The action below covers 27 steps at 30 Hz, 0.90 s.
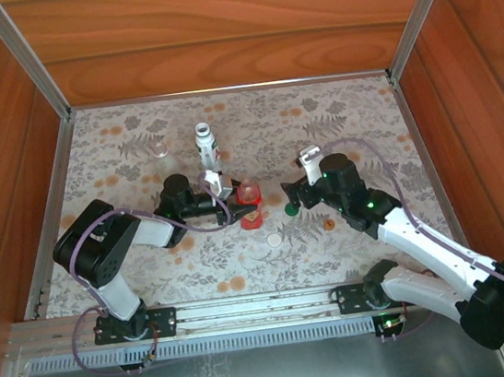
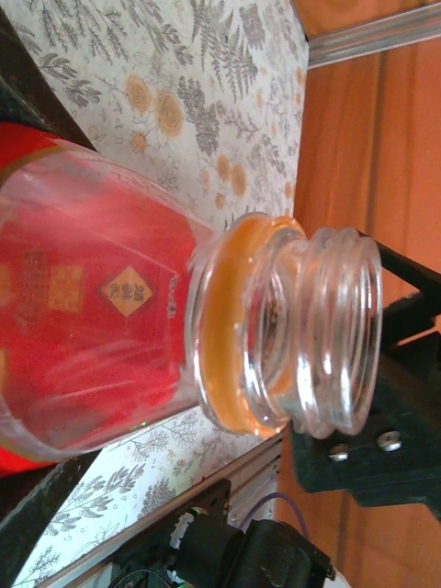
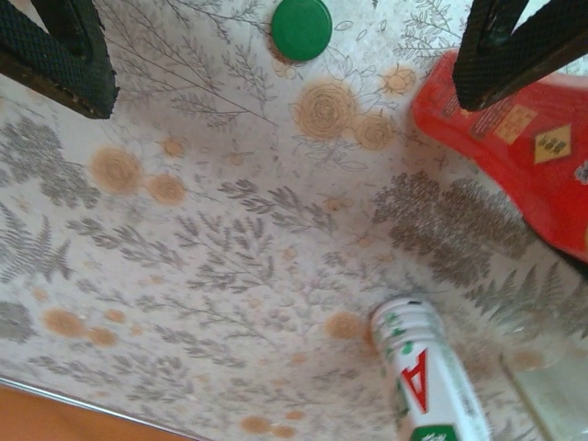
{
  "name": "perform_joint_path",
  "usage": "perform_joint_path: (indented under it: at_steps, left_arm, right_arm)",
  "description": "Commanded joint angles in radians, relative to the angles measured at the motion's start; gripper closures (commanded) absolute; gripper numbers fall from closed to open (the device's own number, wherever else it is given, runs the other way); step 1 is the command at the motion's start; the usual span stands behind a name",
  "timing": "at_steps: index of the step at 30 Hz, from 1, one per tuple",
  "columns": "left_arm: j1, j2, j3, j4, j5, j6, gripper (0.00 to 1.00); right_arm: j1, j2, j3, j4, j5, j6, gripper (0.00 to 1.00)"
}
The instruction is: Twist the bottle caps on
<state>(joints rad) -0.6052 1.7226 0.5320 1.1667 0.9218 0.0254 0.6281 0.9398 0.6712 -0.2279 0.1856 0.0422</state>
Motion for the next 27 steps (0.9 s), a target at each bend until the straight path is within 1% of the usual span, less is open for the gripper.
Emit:
perform_joint_path:
  at_steps: [1,2,3,5,6,11,12,15,17,24,25,27]
  left_arm:
    - [-0.017,-0.004,-0.011,0.024,0.013,0.044,0.41]
    - [-0.018,-0.006,-0.014,0.023,0.012,0.05,0.41]
    - [-0.017,-0.006,-0.018,0.023,0.012,0.056,0.41]
    - [-0.019,-0.006,-0.023,0.024,0.011,0.066,0.41]
    - [-0.018,-0.004,-0.024,0.024,0.012,0.068,0.41]
    - [-0.022,0.003,-0.029,0.025,0.012,0.084,0.41]
    - [-0.022,0.002,-0.03,0.025,0.01,0.083,0.41]
    - [-0.022,0.003,-0.03,0.025,0.008,0.082,0.41]
    - [-0.024,0.007,-0.031,0.024,0.005,0.083,0.41]
    - [-0.026,0.007,-0.032,0.024,0.001,0.08,0.41]
    - [-0.026,0.009,-0.033,0.025,0.002,0.079,0.41]
    - [-0.028,0.009,-0.032,0.025,0.0,0.077,0.41]
  right_arm:
    - [-0.003,-0.036,0.035,-0.172,0.157,0.251,0.0]
    - [-0.002,-0.041,0.041,-0.207,0.177,0.331,0.0]
    - [-0.002,-0.047,0.05,-0.255,0.154,0.383,0.0]
    - [-0.003,-0.06,0.048,-0.327,0.063,0.384,0.0]
    - [-0.002,-0.065,0.042,-0.356,0.043,0.373,0.0]
    - [-0.006,-0.077,-0.042,-0.455,0.144,0.524,0.0]
    - [-0.008,-0.072,-0.048,-0.469,0.154,0.55,0.02]
    - [-0.011,-0.044,-0.08,-0.489,0.184,0.628,0.09]
    - [-0.012,-0.03,-0.106,-0.465,0.193,0.644,0.16]
    - [-0.011,0.004,-0.224,-0.277,0.242,0.682,0.38]
    - [-0.013,0.017,-0.227,-0.267,0.252,0.685,0.42]
    - [-0.013,0.049,-0.232,-0.244,0.259,0.684,0.47]
